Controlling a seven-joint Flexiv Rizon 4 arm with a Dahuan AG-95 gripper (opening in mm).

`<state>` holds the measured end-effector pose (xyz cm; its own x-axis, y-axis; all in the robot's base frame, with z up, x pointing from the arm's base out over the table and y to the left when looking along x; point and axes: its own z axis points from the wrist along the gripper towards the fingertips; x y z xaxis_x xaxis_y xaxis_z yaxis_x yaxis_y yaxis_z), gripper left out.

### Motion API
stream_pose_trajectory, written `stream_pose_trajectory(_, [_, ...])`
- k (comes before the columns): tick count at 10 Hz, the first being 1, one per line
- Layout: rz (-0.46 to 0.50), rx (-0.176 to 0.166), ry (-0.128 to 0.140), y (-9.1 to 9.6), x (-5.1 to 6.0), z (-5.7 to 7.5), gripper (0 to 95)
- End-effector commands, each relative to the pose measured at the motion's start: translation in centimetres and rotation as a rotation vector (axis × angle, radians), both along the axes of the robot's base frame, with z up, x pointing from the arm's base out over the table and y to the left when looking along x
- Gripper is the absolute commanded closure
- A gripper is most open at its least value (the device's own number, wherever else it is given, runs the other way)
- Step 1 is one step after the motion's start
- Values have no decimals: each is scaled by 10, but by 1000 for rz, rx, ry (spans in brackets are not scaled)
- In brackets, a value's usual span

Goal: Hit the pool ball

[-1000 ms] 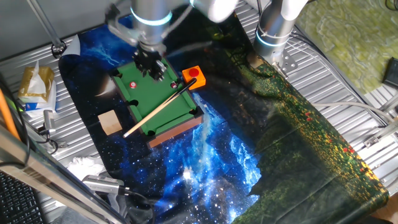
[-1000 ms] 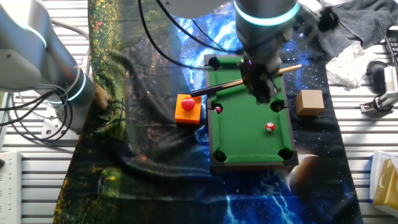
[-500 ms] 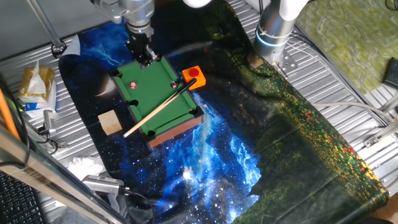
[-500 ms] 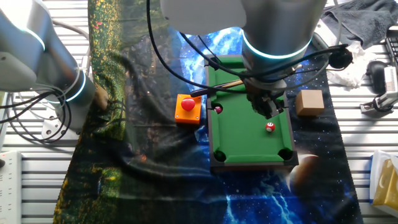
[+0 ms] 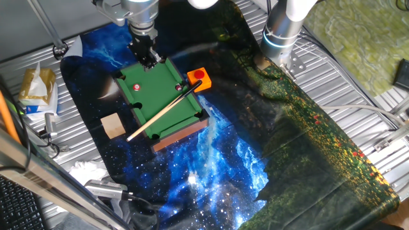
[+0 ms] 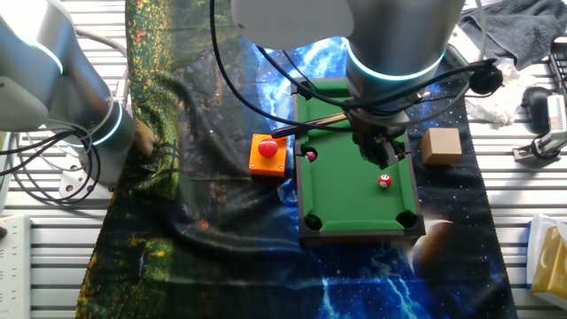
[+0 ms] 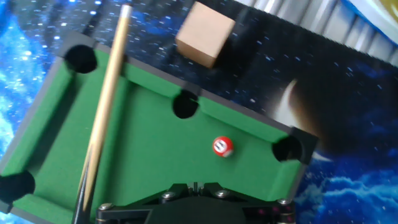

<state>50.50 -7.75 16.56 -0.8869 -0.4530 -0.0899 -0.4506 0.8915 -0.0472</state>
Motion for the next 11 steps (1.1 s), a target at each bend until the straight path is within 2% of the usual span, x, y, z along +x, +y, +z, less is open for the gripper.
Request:
stream_pose_trajectory(1, [-18,6,1,0,1,0,950])
stream_pose_trajectory(11, [13,0,1,0,1,1,950])
